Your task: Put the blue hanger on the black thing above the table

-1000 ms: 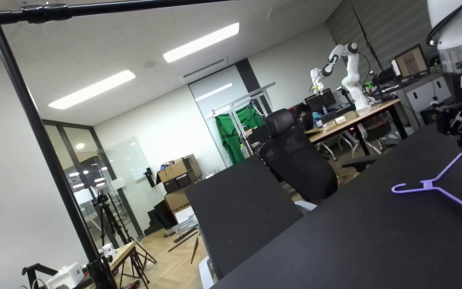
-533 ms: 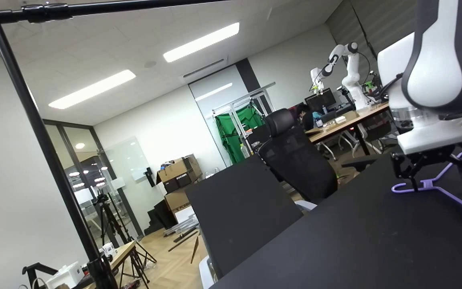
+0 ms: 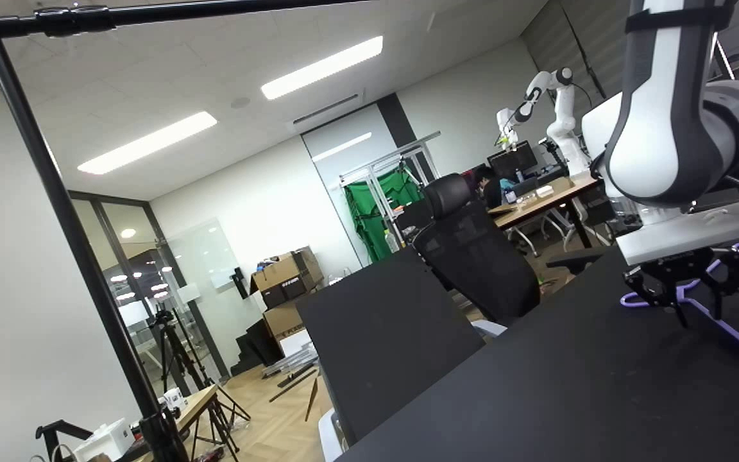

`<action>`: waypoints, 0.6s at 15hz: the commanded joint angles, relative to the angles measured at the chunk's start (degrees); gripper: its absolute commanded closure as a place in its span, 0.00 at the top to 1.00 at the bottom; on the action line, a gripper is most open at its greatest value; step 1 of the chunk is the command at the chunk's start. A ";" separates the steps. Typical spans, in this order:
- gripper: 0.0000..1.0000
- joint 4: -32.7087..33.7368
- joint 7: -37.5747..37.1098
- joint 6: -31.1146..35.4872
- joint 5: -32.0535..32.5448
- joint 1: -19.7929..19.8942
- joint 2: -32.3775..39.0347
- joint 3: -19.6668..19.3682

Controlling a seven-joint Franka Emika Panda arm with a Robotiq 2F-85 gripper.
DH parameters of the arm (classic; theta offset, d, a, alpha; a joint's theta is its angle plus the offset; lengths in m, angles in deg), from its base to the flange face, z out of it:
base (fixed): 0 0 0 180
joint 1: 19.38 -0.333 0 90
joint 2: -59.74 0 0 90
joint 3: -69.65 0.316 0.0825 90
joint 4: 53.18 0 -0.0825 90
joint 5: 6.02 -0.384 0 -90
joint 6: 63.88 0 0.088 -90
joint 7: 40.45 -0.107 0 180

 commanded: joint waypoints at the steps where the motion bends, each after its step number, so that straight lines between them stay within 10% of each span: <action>1: 0.63 3.60 1.10 -4.71 -1.45 0.35 1.33 -0.02; 9: 1.00 5.02 1.47 -8.25 -1.56 0.95 2.45 0.01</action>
